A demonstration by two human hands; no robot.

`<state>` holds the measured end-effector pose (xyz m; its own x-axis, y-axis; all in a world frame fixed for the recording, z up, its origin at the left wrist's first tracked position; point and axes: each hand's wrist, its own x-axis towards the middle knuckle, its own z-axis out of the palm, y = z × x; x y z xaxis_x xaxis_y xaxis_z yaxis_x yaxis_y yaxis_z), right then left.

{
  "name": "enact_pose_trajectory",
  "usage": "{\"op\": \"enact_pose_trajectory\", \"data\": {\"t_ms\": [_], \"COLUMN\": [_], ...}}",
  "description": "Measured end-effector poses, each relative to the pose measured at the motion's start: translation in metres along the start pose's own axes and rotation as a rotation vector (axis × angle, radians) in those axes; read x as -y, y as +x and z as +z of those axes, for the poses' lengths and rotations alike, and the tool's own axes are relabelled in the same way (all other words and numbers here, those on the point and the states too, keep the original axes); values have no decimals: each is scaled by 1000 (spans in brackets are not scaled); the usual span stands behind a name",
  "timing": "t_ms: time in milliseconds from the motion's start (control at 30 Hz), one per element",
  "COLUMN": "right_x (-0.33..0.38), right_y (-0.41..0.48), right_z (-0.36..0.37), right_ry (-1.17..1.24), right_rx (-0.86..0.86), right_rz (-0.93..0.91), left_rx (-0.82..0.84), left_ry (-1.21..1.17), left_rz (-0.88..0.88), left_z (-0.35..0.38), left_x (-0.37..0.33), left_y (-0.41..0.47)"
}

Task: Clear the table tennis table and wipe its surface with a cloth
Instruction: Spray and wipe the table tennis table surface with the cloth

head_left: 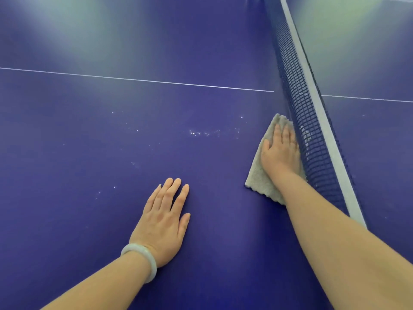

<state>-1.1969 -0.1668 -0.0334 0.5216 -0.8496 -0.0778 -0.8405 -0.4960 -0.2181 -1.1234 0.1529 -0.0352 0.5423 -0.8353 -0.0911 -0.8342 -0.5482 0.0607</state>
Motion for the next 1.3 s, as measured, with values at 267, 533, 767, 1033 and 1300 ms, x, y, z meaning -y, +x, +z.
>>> {"op": "enact_pose_trajectory", "data": {"t_ms": [267,533,767,1033,1300], "right_x": [51,18,104,49,80], "right_y": [42,90,116,71,59], "right_z": [8,0,11,0,13], "right_ry": [-62,-50,-109,-219,-69], "right_rx": [120,2,114,143,44], "right_rz": [-375,-123,-349,-766,-231], "left_rx": [6,7,3,3,-9], "left_ry": [10,-16,-15,-18,-22], "left_rz": [3,12,12,14,15], "left_z": [2,3,5,5,5], "left_x": [1,1,1,1,1], "left_y": [0,-1,-1,-2,-1]}}
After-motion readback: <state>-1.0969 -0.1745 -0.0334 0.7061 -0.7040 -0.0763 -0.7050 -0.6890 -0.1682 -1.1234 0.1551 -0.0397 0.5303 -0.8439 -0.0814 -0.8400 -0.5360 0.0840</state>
